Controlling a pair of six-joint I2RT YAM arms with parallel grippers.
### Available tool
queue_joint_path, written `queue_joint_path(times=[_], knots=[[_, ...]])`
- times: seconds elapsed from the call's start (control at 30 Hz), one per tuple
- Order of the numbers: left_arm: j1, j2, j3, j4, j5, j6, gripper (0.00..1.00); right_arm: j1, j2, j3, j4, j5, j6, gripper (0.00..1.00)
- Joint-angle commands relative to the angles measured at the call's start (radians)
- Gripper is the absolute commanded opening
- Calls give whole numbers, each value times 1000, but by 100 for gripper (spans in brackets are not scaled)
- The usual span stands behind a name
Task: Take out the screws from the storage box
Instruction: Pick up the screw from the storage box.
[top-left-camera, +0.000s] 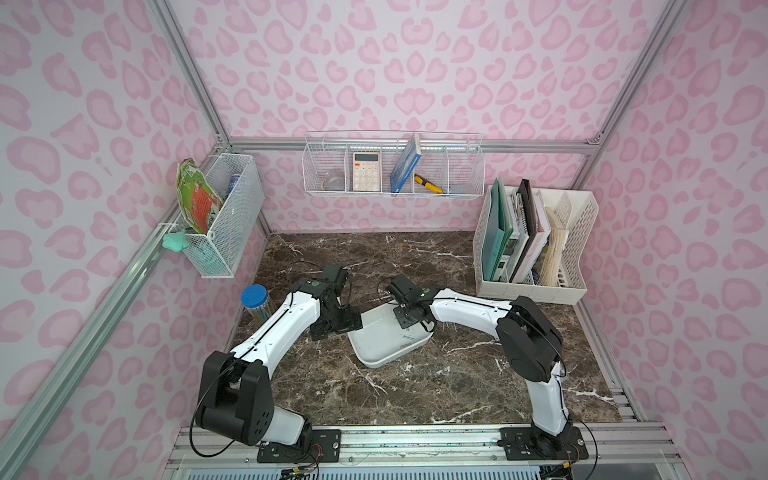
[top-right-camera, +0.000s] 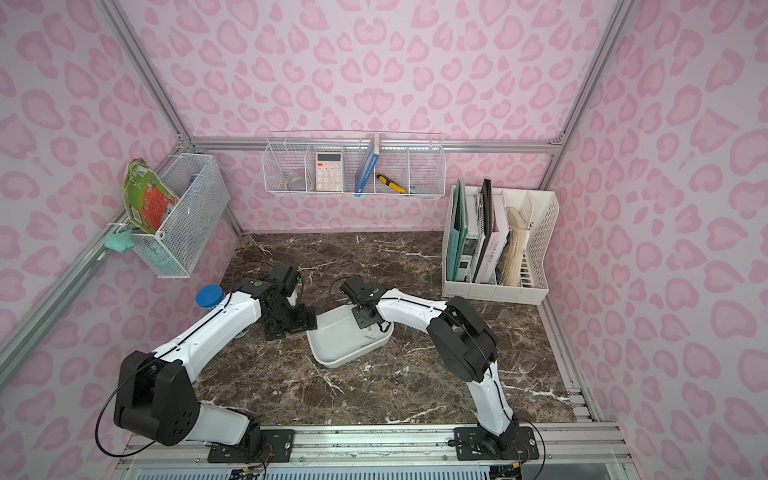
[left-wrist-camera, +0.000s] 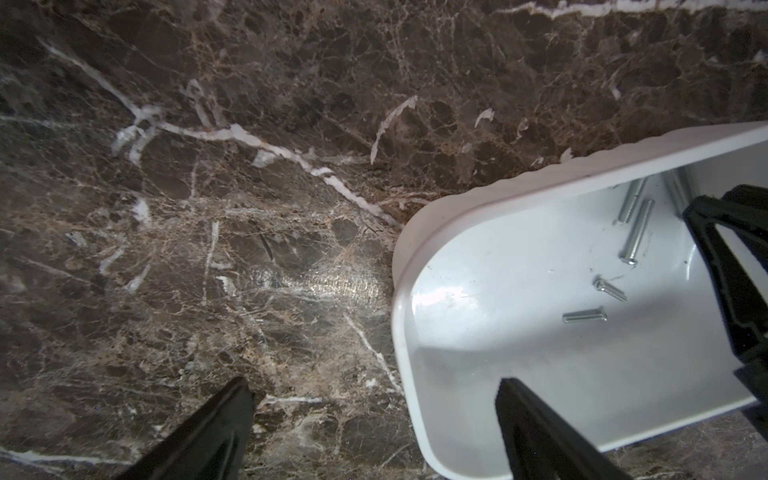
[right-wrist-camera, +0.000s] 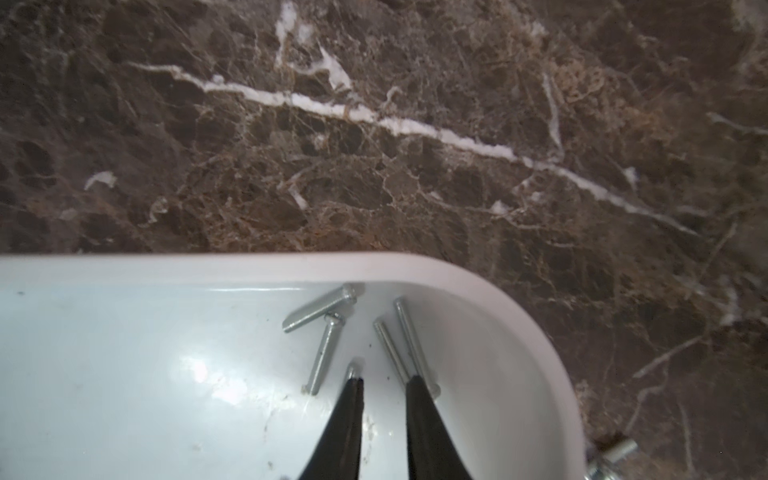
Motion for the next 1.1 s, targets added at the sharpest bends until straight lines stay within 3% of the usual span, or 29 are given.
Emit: queue_joint_path(times=[0.0,0.27,0.43,0.67,1.07], knots=[[0,6,7,-13,6,14,96,1,23,11,-7,18,-19,23],[0,17,11,-14,6,15,96,-9,59,28,-40,40,-41,22],[0,21,11,-14,5,14,96,-9,88,28,-71,-5,-37,12],[1,37,18,-20,3,15,95,-9,82,16,-56,-49,-22,6],[1,47,18,-14,40,23,95,-3,-85,-7,19,-52,5,2]])
